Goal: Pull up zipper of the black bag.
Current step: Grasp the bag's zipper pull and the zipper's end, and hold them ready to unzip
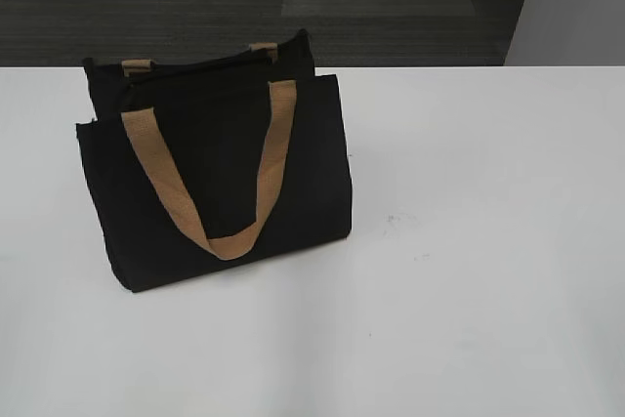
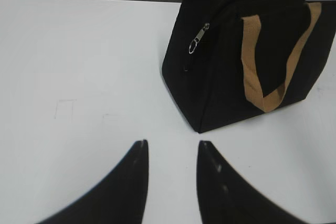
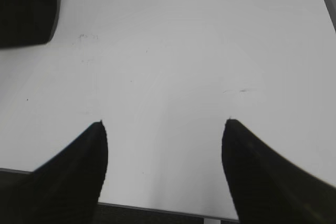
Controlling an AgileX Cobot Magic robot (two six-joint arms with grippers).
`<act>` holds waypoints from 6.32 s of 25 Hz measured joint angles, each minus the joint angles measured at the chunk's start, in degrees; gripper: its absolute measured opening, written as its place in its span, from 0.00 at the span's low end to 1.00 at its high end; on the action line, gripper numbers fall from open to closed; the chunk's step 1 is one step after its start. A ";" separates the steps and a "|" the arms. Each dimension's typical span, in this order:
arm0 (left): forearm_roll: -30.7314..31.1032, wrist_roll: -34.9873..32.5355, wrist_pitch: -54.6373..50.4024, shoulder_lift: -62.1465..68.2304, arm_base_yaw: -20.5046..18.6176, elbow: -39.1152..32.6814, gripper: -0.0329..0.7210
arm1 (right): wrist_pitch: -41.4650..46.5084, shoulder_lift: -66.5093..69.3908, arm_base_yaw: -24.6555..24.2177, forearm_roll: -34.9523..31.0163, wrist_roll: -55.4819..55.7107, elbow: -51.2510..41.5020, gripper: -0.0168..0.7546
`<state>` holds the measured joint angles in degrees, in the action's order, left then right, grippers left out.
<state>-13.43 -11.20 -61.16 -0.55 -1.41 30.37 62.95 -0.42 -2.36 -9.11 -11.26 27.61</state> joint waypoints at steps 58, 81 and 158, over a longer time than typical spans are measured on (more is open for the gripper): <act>0.81 -0.08 1.03 2.90 0.00 0.30 0.67 | 0.00 0.00 0.00 0.00 -0.29 0.00 0.71; -11.48 -25.87 20.66 51.63 0.00 1.15 0.66 | 0.00 0.00 0.00 0.00 -0.28 0.00 0.71; -86.06 -149.68 3.34 112.59 -9.27 10.23 0.45 | 0.00 0.00 0.00 0.00 -0.28 0.00 0.71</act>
<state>-99.49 -160.89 -57.82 112.04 -10.68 40.59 62.95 -0.42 -2.36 -9.11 -11.54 27.61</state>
